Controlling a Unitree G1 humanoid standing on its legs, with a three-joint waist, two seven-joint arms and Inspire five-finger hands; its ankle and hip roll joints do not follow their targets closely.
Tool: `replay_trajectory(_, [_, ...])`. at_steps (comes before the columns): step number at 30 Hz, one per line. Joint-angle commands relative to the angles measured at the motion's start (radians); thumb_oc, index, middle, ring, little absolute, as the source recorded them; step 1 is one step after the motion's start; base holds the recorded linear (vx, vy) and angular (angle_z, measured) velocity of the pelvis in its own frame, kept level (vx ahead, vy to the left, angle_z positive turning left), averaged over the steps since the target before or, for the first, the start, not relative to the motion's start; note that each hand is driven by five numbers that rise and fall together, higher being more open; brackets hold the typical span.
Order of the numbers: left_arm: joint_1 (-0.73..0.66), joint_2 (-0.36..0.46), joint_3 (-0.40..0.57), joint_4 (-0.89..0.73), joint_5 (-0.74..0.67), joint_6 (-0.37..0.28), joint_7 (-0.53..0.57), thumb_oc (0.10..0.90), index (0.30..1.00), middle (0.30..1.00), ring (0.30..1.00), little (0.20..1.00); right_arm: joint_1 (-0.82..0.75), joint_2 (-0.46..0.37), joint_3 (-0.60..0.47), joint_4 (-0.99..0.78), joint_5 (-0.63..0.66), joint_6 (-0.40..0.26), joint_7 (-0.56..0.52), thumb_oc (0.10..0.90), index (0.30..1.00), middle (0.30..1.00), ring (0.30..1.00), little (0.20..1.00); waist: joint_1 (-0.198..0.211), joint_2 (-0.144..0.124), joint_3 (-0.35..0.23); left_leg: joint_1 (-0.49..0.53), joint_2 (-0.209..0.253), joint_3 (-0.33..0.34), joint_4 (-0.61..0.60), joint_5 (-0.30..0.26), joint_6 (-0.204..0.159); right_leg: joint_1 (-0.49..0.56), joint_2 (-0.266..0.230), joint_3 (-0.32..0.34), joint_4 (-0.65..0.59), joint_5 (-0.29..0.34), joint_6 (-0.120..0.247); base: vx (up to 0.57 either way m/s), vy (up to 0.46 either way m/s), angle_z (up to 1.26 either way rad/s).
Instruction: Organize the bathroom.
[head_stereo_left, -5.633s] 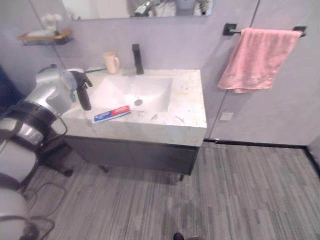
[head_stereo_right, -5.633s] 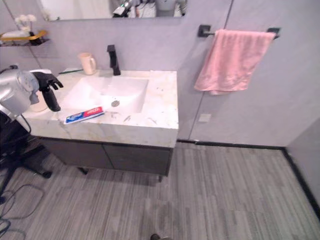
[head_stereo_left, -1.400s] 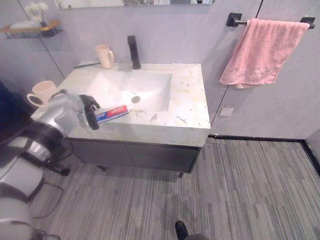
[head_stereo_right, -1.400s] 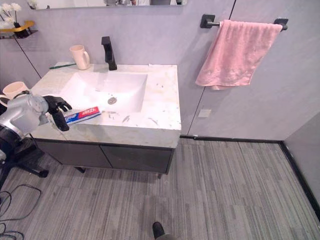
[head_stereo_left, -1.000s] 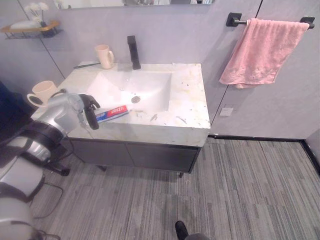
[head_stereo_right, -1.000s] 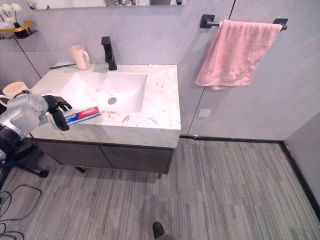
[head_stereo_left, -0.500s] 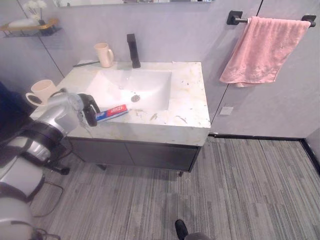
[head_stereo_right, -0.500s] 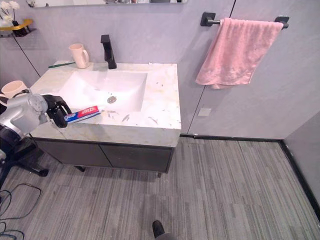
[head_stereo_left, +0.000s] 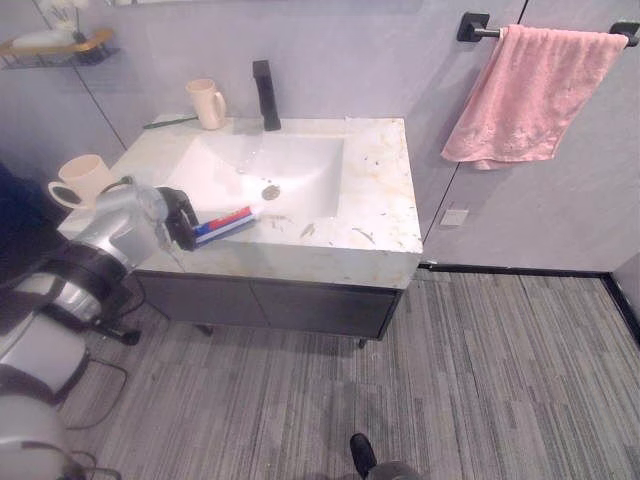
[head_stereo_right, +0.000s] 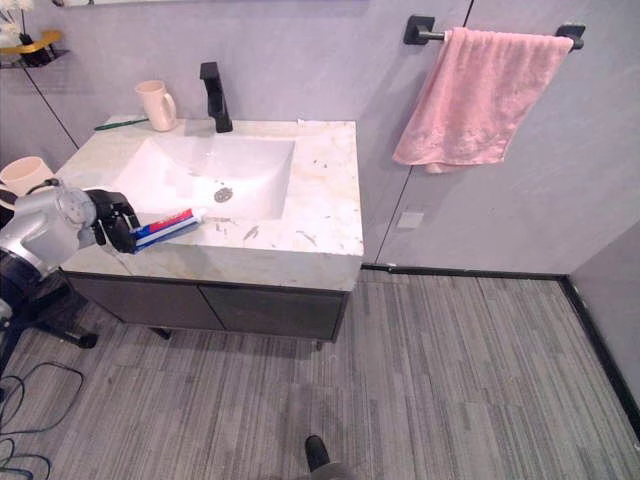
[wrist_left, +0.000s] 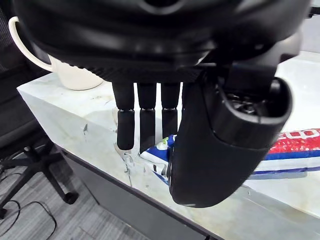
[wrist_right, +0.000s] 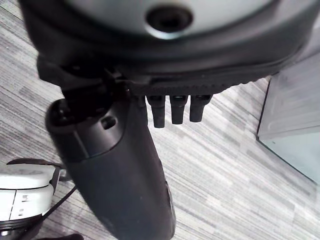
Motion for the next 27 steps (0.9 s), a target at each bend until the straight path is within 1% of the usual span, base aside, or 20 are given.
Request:
replay_trajectory(1, [-0.177, 0.075, 0.052, 0.033, 0.029, 0.01, 0.117, 0.433, 0.349, 0.349, 0.349, 0.349, 0.03, -0.107, 0.023, 0.039, 0.0, 0.025, -0.017, 0.8, 0.9, 0.9, 0.9, 0.9, -0.023, 0.024, -0.034, -0.056, 0.0, -0.036, 0.007, -0.017, -0.016, -0.034, 0.014, -0.001, 0.114, -0.098, 0.107, 0.0, 0.0, 0.0])
replay_trajectory(2, [-0.173, 0.079, 0.064, 0.024, -0.026, -0.001, 0.18, 0.433, 0.349, 0.349, 0.349, 0.349, 0.031, -0.105, 0.023, 0.041, 0.001, 0.022, -0.019, 0.8, 0.9, 0.9, 0.9, 0.9, -0.022, 0.022, -0.035, -0.055, 0.0, -0.037, 0.007, -0.016, -0.017, -0.033, 0.015, -0.001, 0.112, -0.098, 0.107, 0.0, 0.0, 0.0])
replay_trajectory(3, [-0.173, 0.073, 0.087, 0.009, -0.115, -0.016, 0.278, 0.4, 0.3, 0.3, 0.3, 0.3, 0.033, -0.102, 0.026, 0.042, 0.008, 0.022, -0.021, 0.8, 0.9, 0.9, 0.9, 0.9, -0.021, 0.018, -0.037, -0.053, 0.0, -0.035, 0.007, -0.016, -0.017, -0.03, 0.014, -0.001, 0.109, -0.096, 0.108, 0.0, 0.0, 0.0])
replay_trajectory(4, [-0.177, 0.067, 0.102, -0.001, -0.201, -0.028, 0.355, 0.4, 0.3, 0.3, 0.3, 0.3, 0.036, -0.099, 0.026, 0.04, 0.012, 0.021, -0.025, 0.8, 0.9, 0.9, 0.9, 0.9, -0.021, 0.016, -0.039, -0.051, 0.0, -0.035, 0.006, -0.017, -0.017, -0.028, 0.014, -0.001, 0.107, -0.095, 0.109, 0.01, -0.022, 0.03])
replay_trajectory(6, [-0.178, 0.058, 0.143, -0.036, -0.294, -0.027, 0.458, 0.4, 0.3, 0.3, 0.3, 0.3, 0.04, -0.091, 0.022, 0.038, 0.026, 0.019, -0.041, 0.8, 0.9, 0.9, 0.9, 0.9, -0.02, 0.012, -0.042, -0.048, 0.002, -0.034, 0.007, -0.018, -0.018, -0.023, 0.013, -0.005, 0.108, -0.097, 0.109, 0.02, -0.012, 0.07])
replay_trajectory(8, [-0.171, 0.062, 0.173, -0.063, -0.354, -0.025, 0.49, 0.4, 0.3, 0.3, 0.3, 0.3, 0.039, -0.086, 0.016, 0.04, 0.04, 0.016, -0.055, 0.8, 0.9, 0.9, 0.9, 0.9, -0.016, 0.008, -0.046, -0.044, 0.004, -0.032, 0.007, -0.018, -0.018, -0.02, 0.014, -0.006, 0.109, -0.097, 0.109, 0.01, -0.002, 0.04])
replay_trajectory(9, [-0.168, 0.063, 0.181, -0.067, -0.359, -0.03, 0.496, 0.4, 0.3, 0.3, 0.3, 0.3, 0.039, -0.085, 0.014, 0.041, 0.043, 0.017, -0.058, 0.8, 0.9, 0.9, 0.9, 0.9, -0.015, 0.007, -0.048, -0.043, 0.004, -0.032, 0.007, -0.018, -0.018, -0.019, 0.014, -0.007, 0.109, -0.098, 0.109, 0.0, 0.0, 0.0])
replay_trajectory(10, [-0.161, 0.072, 0.204, -0.093, -0.392, -0.033, 0.501, 0.4, 0.3, 0.3, 0.3, 0.3, 0.043, -0.083, 0.004, 0.043, 0.057, 0.006, -0.076, 0.8, 0.9, 0.9, 0.9, 0.9, -0.012, 0.003, -0.052, -0.04, 0.006, -0.029, 0.007, -0.02, -0.02, -0.016, 0.014, -0.01, 0.107, -0.098, 0.109, 0.0, 0.0, 0.0])
replay_trajectory(13, [-0.142, 0.072, 0.231, -0.119, -0.416, -0.045, 0.509, 0.4, 0.3, 0.3, 0.3, 0.3, 0.043, -0.085, -0.025, 0.049, 0.115, -0.014, -0.121, 0.8, 0.9, 0.9, 0.9, 0.9, -0.007, -0.006, -0.062, -0.033, 0.008, -0.026, 0.004, -0.023, -0.019, -0.009, 0.014, -0.013, 0.103, -0.098, 0.111, 0.0, 0.0, 0.0])
replay_trajectory(16, [-0.13, 0.076, 0.248, -0.149, -0.443, -0.054, 0.517, 0.4, 0.3, 0.3, 0.3, 0.3, 0.041, -0.094, -0.072, 0.05, 0.198, -0.047, -0.194, 0.8, 0.9, 0.9, 0.9, 0.9, -0.005, -0.015, -0.068, -0.025, 0.011, -0.02, 0.003, -0.026, -0.019, -0.002, 0.013, -0.016, 0.099, -0.096, 0.113, 0.0, -0.006, -0.04])
replay_trajectory(18, [-0.119, 0.072, 0.26, -0.17, -0.469, -0.059, 0.528, 0.4, 0.3, 0.3, 0.3, 0.3, 0.037, -0.115, -0.132, 0.039, 0.272, -0.09, -0.276, 0.8, 0.9, 0.9, 0.9, 0.9, -0.005, -0.025, -0.074, -0.019, 0.013, -0.015, 0.002, -0.028, -0.019, 0.003, 0.013, -0.016, 0.095, -0.092, 0.116, 0.0, -0.007, -0.03])
replay_trajectory(19, [-0.111, 0.07, 0.265, -0.189, -0.482, -0.058, 0.53, 0.4, 0.3, 0.3, 0.3, 0.3, 0.034, -0.135, -0.166, 0.022, 0.303, -0.1, -0.304, 0.8, 0.9, 0.9, 0.9, 0.9, -0.005, -0.03, -0.077, -0.016, 0.013, -0.014, 0.002, -0.029, -0.019, 0.006, 0.013, -0.016, 0.092, -0.089, 0.117, 0.0, 0.0, 0.0])
replay_trajectory(21, [-0.09, 0.075, 0.283, -0.242, -0.516, -0.044, 0.55, 0.4, 0.3, 0.3, 0.3, 0.3, 0.031, -0.196, -0.258, -0.038, 0.358, -0.148, -0.404, 0.8, 0.9, 0.9, 0.9, 0.9, -0.007, -0.044, -0.083, -0.007, 0.015, -0.008, 0.002, -0.032, -0.019, 0.013, 0.012, -0.016, 0.086, -0.083, 0.118, 0.0, 0.0, 0.0])
replay_trajectory(22, [-0.082, 0.076, 0.29, -0.257, -0.525, -0.04, 0.552, 0.4, 0.3, 0.3, 0.3, 0.3, 0.032, -0.213, -0.282, -0.061, 0.37, -0.15, -0.427, 0.8, 0.9, 0.9, 0.9, 0.9, -0.008, -0.048, -0.084, -0.004, 0.016, -0.007, 0.002, -0.034, -0.019, 0.015, 0.012, -0.015, 0.085, -0.083, 0.118, 0.0, 0.0, 0.0])
replay_trajectory(23, [-0.064, 0.081, 0.317, -0.297, -0.531, -0.017, 0.552, 0.4, 0.3, 0.3, 0.3, 0.3, 0.038, -0.261, -0.348, -0.126, 0.377, -0.167, -0.491, 0.8, 0.9, 0.9, 0.9, 0.9, -0.013, -0.056, -0.086, 0.004, 0.017, -0.005, 0.002, -0.036, -0.018, 0.022, 0.012, -0.014, 0.084, -0.083, 0.117, 0.0, 0.0, 0.0])
replay_trajectory(24, [-0.059, 0.084, 0.324, -0.308, -0.536, -0.011, 0.553, 0.4, 0.3, 0.3, 0.3, 0.3, 0.041, -0.281, -0.376, -0.15, 0.379, -0.164, -0.506, 0.8, 0.9, 0.9, 0.9, 0.9, -0.015, -0.058, -0.088, 0.005, 0.018, -0.003, 0.002, -0.037, -0.019, 0.022, 0.012, -0.013, 0.083, -0.082, 0.117, 0.02, 0.01, -0.05])
replay_trajectory(25, [-0.049, 0.086, 0.336, -0.322, -0.542, -0.007, 0.55, 0.4, 0.3, 0.3, 0.3, 0.3, 0.05, -0.319, -0.429, -0.193, 0.367, -0.178, -0.546, 0.8, 0.9, 0.9, 0.9, 0.9, -0.021, -0.06, -0.088, 0.013, 0.018, -0.002, 0.003, -0.043, -0.018, 0.028, 0.012, -0.014, 0.083, -0.085, 0.118, 0.01, 0.019, -0.03])
replay_trajectory(26, [-0.045, 0.093, 0.348, -0.333, -0.541, 0.001, 0.538, 0.4, 0.3, 0.3, 0.3, 0.3, 0.063, -0.37, -0.503, -0.246, 0.335, -0.193, -0.576, 0.8, 0.9, 0.9, 0.9, 0.9, -0.027, -0.063, -0.093, 0.015, 0.019, 0.004, 0.002, -0.041, -0.018, 0.028, 0.013, -0.012, 0.08, -0.081, 0.117, 0.02, 0.035, -0.03])
replay_trajectory(27, [-0.045, 0.096, 0.354, -0.333, -0.544, 0.003, 0.536, 0.4, 0.3, 0.3, 0.3, 0.3, 0.07, -0.402, -0.552, -0.28, 0.313, -0.201, -0.593, 0.8, 0.9, 0.9, 0.9, 0.9, -0.033, -0.064, -0.095, 0.02, 0.019, 0.007, 0.002, -0.046, -0.018, 0.032, 0.013, -0.012, 0.08, -0.084, 0.119, 0.01, 0.041, 0.01])
